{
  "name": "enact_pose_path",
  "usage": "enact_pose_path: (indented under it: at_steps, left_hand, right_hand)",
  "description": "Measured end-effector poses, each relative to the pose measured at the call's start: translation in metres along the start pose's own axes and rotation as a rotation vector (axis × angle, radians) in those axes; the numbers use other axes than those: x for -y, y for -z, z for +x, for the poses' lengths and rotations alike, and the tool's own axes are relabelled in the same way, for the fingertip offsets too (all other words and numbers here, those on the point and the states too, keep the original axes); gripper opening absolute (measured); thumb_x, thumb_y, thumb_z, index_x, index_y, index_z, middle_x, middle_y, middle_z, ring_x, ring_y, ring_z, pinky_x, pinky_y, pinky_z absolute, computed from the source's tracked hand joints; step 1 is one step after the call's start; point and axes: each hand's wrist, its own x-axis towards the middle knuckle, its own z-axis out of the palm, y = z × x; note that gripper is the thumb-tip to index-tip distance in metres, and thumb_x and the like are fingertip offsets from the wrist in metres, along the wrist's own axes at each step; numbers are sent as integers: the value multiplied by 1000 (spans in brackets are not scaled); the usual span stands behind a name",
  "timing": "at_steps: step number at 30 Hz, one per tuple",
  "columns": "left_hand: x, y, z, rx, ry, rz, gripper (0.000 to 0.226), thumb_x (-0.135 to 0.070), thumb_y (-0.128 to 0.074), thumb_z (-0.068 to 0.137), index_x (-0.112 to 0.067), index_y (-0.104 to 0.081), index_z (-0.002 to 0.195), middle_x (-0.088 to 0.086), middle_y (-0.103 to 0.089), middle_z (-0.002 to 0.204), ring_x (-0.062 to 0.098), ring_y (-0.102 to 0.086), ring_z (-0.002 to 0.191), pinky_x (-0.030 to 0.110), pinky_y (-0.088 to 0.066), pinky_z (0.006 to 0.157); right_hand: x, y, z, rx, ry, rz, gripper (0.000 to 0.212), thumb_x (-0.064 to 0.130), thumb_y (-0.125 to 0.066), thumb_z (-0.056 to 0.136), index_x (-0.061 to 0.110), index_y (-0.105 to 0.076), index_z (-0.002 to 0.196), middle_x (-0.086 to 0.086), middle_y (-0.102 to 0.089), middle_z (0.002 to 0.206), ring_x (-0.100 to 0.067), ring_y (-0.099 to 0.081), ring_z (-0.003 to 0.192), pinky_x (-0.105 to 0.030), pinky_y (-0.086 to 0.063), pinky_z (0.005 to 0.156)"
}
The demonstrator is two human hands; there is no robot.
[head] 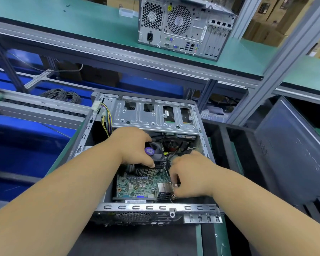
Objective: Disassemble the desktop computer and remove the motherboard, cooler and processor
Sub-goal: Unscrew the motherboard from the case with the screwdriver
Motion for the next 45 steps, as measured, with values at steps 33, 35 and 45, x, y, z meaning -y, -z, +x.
enact_pose_path:
  at_steps: [33,35,45]
  left_hand:
    - [20,31,1,172,-42,-381,82,-80,-62,45,-40,-67,117,-25,-69,103,0,-63,96,31,-50,92]
    - [17,33,-1,163,-73,-323,79,-82,-59,47,-41,-67,113,-22,-70,98,2,-64,92,33,-52,88]
    - [4,43,-11,147,-103,-178,84,-83,-59,50,-39,-63,121,-23,-68,102,2,-62,91,28,-52,85]
  right_hand:
    - [19,2,-40,-236,-67,322,44,72,-48,83,28,-44,79,15,-37,95,-16,-39,86,-27,-27,87]
    - [18,2,-46,-240,-81,278,46,75,-41,82,29,-41,78,14,-35,91,-14,-38,82,-26,-23,96]
    - [-23,10,-82,-151,-23,340,38,55,-38,94,45,-47,129,29,-46,117,5,-30,108,-30,-18,99]
